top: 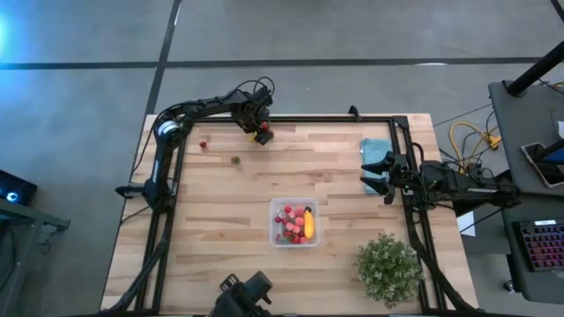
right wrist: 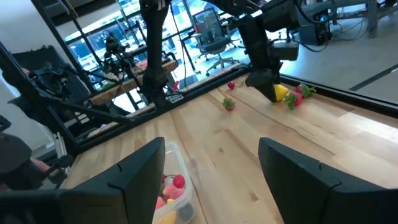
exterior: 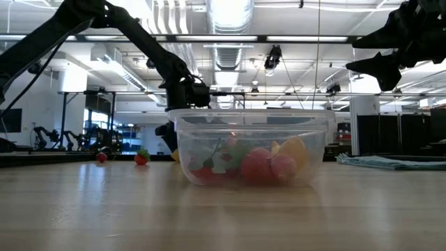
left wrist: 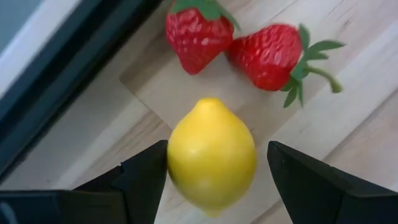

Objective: Pick and placing Produce into tupperware
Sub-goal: Put the yellow lemon into the transparent bin

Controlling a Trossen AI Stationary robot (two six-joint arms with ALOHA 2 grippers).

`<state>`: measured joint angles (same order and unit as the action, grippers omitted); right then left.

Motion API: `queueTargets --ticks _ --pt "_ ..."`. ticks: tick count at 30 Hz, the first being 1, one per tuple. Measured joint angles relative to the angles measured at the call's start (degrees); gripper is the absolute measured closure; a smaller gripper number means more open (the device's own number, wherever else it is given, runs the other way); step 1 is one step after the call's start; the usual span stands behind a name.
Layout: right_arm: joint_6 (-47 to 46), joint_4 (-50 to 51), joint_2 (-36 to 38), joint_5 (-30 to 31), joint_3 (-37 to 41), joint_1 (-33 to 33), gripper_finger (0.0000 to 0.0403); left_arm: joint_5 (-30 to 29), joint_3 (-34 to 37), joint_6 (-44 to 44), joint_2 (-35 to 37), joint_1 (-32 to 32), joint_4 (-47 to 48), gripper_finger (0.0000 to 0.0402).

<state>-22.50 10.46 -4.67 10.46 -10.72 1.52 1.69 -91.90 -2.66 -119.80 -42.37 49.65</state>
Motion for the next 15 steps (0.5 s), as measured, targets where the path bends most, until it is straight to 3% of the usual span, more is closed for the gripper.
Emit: queueTargets --ticks 6,15 --pt "0.0 0.0 0.0 0.0 0.0 0.0 0.0156 0.1 0.0 0.0 -0.8 0.0 0.7 0.0148" --pt "0.0 0.0 0.0 0.0 0.0 0.0 0.0149 -2.8 0.0 0.0 -0.6 0.1 0.3 0.0218"
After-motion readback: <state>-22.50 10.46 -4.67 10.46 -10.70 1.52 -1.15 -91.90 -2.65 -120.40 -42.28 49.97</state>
